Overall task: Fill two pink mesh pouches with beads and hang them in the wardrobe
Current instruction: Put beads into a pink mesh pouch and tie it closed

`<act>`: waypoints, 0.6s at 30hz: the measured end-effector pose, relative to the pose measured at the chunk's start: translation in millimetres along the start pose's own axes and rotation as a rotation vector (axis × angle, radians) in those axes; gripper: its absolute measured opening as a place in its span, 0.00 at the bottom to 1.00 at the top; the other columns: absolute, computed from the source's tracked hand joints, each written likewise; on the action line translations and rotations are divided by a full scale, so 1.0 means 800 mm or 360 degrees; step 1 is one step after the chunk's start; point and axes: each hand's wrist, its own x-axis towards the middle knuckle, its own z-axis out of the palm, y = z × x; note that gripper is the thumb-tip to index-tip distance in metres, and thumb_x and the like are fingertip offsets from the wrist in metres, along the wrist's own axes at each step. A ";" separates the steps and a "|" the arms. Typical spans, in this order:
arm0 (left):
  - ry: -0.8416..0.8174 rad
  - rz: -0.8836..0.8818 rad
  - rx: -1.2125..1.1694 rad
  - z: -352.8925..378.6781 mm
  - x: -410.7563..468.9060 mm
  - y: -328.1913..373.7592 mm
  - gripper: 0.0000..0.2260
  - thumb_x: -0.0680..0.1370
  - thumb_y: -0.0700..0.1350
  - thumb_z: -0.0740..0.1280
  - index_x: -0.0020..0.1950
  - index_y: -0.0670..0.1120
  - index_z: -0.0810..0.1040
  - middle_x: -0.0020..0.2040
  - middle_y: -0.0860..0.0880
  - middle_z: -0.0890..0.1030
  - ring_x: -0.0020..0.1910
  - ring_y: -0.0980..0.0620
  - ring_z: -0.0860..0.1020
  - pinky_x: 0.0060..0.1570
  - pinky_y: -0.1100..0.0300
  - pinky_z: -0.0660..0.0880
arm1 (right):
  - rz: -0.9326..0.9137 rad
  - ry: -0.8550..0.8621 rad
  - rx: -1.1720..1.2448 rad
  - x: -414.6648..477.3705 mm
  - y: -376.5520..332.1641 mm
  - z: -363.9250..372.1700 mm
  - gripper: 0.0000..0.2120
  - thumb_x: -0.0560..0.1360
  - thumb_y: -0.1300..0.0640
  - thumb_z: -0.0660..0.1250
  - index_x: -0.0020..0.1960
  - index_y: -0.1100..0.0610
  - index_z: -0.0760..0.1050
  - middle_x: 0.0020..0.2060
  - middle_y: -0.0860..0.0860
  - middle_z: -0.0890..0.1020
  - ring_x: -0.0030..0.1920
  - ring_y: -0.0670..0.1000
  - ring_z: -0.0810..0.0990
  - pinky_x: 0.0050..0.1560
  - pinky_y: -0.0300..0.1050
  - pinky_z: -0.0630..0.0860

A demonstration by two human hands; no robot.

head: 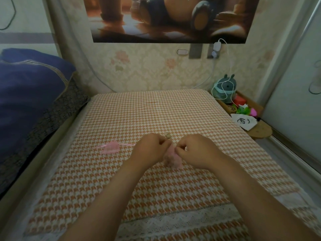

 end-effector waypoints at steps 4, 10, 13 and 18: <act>0.0006 -0.0038 -0.0085 -0.003 -0.003 0.006 0.09 0.74 0.51 0.68 0.39 0.50 0.85 0.35 0.52 0.84 0.34 0.56 0.80 0.36 0.57 0.78 | 0.0066 0.0064 0.0025 0.004 -0.001 0.002 0.17 0.79 0.43 0.59 0.40 0.50 0.80 0.34 0.47 0.82 0.35 0.48 0.78 0.38 0.52 0.79; -0.0136 0.0007 -0.0262 -0.008 -0.005 0.002 0.08 0.75 0.50 0.70 0.53 0.53 0.84 0.47 0.59 0.83 0.41 0.66 0.78 0.42 0.69 0.72 | 0.0139 0.0037 0.0076 0.004 -0.009 0.002 0.11 0.78 0.46 0.63 0.55 0.44 0.83 0.48 0.44 0.85 0.48 0.48 0.81 0.49 0.51 0.80; 0.0026 -0.0052 -0.0373 -0.020 0.002 -0.015 0.07 0.77 0.47 0.68 0.53 0.53 0.83 0.45 0.60 0.81 0.42 0.62 0.77 0.46 0.62 0.75 | 0.0173 0.0002 0.0082 0.005 -0.010 0.002 0.12 0.77 0.49 0.65 0.57 0.45 0.82 0.52 0.44 0.85 0.52 0.48 0.82 0.53 0.51 0.80; 0.0087 -0.0203 -0.0101 -0.019 0.008 -0.064 0.10 0.78 0.40 0.65 0.52 0.51 0.83 0.53 0.53 0.83 0.52 0.54 0.80 0.53 0.61 0.74 | 0.0194 0.0006 0.0170 0.004 -0.011 0.001 0.12 0.78 0.50 0.66 0.59 0.47 0.82 0.56 0.43 0.84 0.54 0.46 0.81 0.56 0.49 0.79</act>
